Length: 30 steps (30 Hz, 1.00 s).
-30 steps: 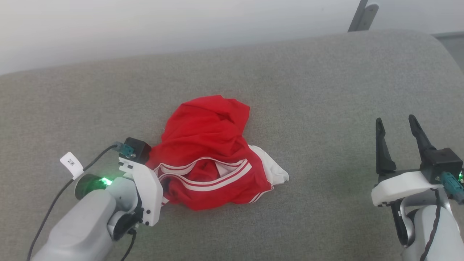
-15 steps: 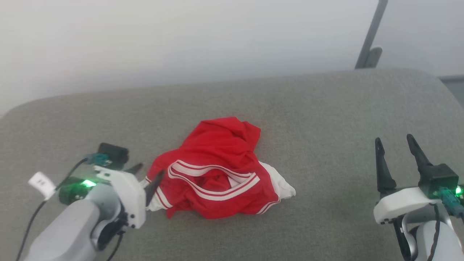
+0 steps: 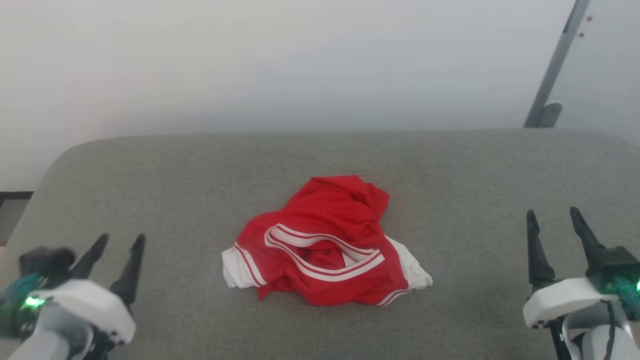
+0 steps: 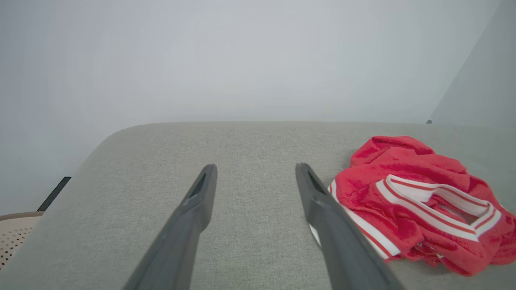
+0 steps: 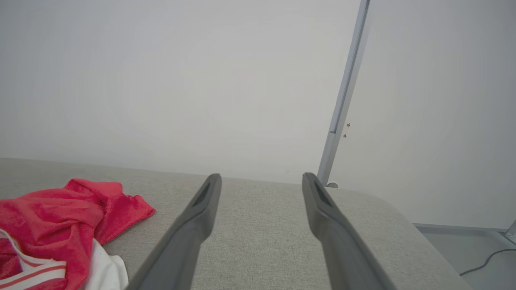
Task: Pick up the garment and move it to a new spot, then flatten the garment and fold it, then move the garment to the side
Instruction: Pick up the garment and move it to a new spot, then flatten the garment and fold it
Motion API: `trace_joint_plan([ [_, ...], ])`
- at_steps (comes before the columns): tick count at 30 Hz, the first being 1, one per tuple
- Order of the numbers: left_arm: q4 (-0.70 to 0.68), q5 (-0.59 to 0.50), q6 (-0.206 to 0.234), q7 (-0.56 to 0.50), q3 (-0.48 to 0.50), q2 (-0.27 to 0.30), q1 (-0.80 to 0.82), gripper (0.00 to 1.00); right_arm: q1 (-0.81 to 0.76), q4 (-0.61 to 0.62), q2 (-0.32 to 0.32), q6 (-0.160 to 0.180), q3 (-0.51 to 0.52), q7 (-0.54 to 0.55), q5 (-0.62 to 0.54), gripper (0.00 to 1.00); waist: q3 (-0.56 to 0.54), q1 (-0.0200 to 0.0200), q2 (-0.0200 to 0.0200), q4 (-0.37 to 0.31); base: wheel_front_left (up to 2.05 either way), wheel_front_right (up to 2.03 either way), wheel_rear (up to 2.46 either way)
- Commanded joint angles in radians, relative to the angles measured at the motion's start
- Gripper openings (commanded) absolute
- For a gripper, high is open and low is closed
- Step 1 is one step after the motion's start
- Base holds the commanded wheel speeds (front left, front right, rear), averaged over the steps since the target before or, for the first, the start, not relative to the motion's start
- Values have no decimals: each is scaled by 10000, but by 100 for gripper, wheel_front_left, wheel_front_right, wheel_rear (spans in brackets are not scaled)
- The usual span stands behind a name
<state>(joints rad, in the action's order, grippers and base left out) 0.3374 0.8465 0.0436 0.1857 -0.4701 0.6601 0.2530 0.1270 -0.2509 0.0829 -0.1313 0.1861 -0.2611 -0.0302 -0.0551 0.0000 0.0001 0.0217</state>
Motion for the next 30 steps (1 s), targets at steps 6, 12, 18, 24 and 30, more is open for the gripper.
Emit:
trace_joint_plan([
  [6, -632, 340, 487, 610, 818, 247, -1418, 100, -357, 48, -83, 10, 131, -55, 70, 100, -262, 0, -1, 373, 0, 0, 0],
  [12, -1275, 272, 715, 780, 1559, 255, -2497, 100, -559, 109, -117, 10, 276, -55, 114, 100, -351, 0, -1, 548, 0, 0, 0],
  [18, -1931, -119, 769, 800, 2363, -19, -3183, 100, -715, 44, -170, 10, 156, -55, 133, 100, -366, 0, -1, 657, 0, 0, 0],
  [24, -2179, -362, 684, 804, 2672, -262, -3410, 100, -792, -73, -145, 10, -201, 49, 302, 100, -362, 0, -1, 765, 0, 0, 0],
  [30, -2282, -561, 560, 803, 2549, -400, -3354, 100, -669, -364, 165, 12, -1094, 543, 633, 100, -275, 0, -1, 1082, 0, 0, 0],
])
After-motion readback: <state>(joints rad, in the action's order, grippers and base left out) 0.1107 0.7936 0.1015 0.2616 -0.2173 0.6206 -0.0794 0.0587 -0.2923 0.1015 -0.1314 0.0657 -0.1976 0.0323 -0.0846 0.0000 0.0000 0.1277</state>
